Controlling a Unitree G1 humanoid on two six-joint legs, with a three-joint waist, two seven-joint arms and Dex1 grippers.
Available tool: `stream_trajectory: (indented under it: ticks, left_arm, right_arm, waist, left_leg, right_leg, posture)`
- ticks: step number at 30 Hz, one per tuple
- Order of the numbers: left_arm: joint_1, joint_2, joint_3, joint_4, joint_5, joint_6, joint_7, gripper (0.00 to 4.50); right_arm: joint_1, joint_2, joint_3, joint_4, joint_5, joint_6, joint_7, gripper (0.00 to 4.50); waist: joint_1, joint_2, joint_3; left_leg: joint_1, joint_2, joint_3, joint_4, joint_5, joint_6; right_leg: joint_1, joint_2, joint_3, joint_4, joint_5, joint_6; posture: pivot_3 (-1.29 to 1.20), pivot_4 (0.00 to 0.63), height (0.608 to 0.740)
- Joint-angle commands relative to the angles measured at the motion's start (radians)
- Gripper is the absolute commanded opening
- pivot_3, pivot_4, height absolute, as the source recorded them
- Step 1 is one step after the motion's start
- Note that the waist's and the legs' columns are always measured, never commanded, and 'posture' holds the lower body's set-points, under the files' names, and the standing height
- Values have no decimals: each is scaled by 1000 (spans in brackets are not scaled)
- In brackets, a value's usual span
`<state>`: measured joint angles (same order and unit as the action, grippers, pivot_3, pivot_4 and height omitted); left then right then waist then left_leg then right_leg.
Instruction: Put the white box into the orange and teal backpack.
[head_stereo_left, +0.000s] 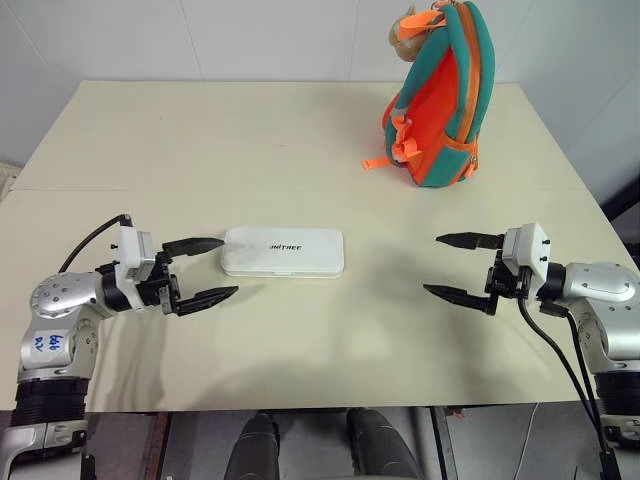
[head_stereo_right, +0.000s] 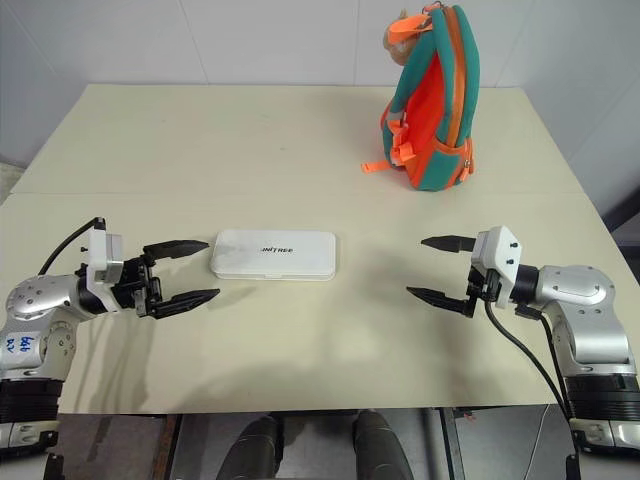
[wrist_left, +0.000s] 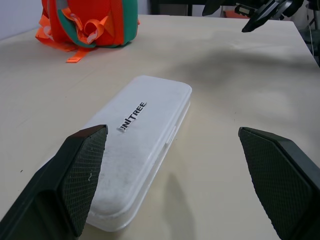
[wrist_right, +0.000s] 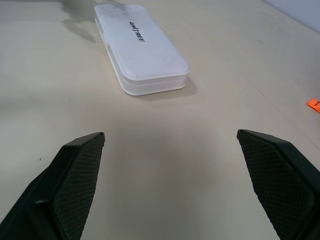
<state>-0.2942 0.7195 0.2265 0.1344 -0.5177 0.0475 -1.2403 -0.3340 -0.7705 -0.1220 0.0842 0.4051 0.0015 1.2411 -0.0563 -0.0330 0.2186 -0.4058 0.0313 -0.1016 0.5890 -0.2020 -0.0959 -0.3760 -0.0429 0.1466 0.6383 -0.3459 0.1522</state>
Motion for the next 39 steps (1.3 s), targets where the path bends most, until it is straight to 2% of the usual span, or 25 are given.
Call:
stream_trajectory:
  ticks: [1, 7, 11, 16, 19, 22, 24, 27, 33, 35, 39]
  left_arm:
    - [-22, 18, 21, 14, 5, -30, -10, 4459]
    - [7, 31, 37, -23, -33, 34, -13, 4459]
    - [16, 100, 47, -12, -61, 184, -26, 4459]
    - [-48, 162, 90, 86, -65, 247, -21, 4459]
    - [-104, 199, 84, 140, -87, 373, -23, 4459]
    - [-165, 250, 35, 189, -120, 608, -54, 4459]
    - [-218, 263, 2, 230, -108, 671, -74, 4459]
    - [-293, 271, -36, 272, -104, 765, -104, 4459]
    - [-375, 294, -169, 353, -20, 832, -177, 4459]
    - [-415, 301, -211, 398, 3, 882, -195, 4459]
    - [-451, 332, -288, 445, 51, 936, -240, 4459]
  right_arm:
    - [-35, -7, 0, -38, 12, 7, 4, 4481]
    - [-60, 14, 15, -41, 34, 53, 1, 4481]
    - [-130, 50, 80, -77, 28, 131, -15, 4481]
    - [-215, 114, 174, -104, -8, 317, -122, 4481]
    - [-279, 142, 225, -113, -19, 423, -151, 4481]
    - [-367, 160, 275, -95, -49, 582, -215, 4481]
    - [-435, 180, 315, -74, -92, 687, -280, 4481]
    - [-497, 222, 321, -75, -72, 827, -324, 4481]
    - [-533, 266, 302, -77, -26, 1027, -364, 4481]
    - [-542, 266, 305, -56, -26, 1059, -372, 4481]
    - [-545, 265, 319, -42, -32, 1090, -386, 4481]
  waist:
    - [0, 0, 0]
    - [0, 0, 0]
    - [-9, 0, 0]
    - [-7, 0, 0]
    - [-5, 1, 0]
    - [-5, 1, 0]
    - [-5, 1, 0]
    - [-4, 1, 0]
    - [-5, 1, 0]
    - [-7, 1, 0]
    - [-14, 1, 0]
  left_leg:
    - [0, 0, 0, 0, 0, 0]
    - [0, 0, 0, 0, 0, 0]
    - [0, 0, 0, 0, 0, 0]
    - [1, 0, 0, 0, 0, 0]
    - [0, 0, 0, 0, 0, -1]
    - [-1, 0, -1, 0, 0, -1]
    - [-1, 0, -1, -1, 0, -1]
    - [-1, 0, -1, -2, 1, -1]
    - [-10, 0, -2, -4, 1, -2]
    - [-16, 0, -2, -2, 1, -3]
    - [-16, 0, -2, -2, 2, -3]
  right_leg:
    - [0, 0, 0, 0, 0, 0]
    - [0, 0, 0, 0, 0, 0]
    - [0, 1, 0, 1, 0, 0]
    - [-1, 1, 0, 3, -1, -1]
    - [-2, 1, 0, 4, -1, -1]
    - [-4, 1, 0, 5, -1, -1]
    - [-5, 1, 0, 5, -1, -1]
    - [-6, 1, -1, 7, -2, -3]
    - [-16, 1, -2, 9, -3, -3]
    - [-23, 1, -2, 13, -4, -4]
    - [-25, 2, -2, 16, -5, -4]
  posture:
    - [0, 150, 740]
    - [0, 150, 740]
    - [0, 150, 740]
    - [0, 150, 740]
    - [0, 150, 740]
    - [0, 150, 740]
    - [0, 150, 740]
    - [0, 150, 740]
    - [0, 150, 740]
    - [0, 150, 740]
    - [0, 150, 740]
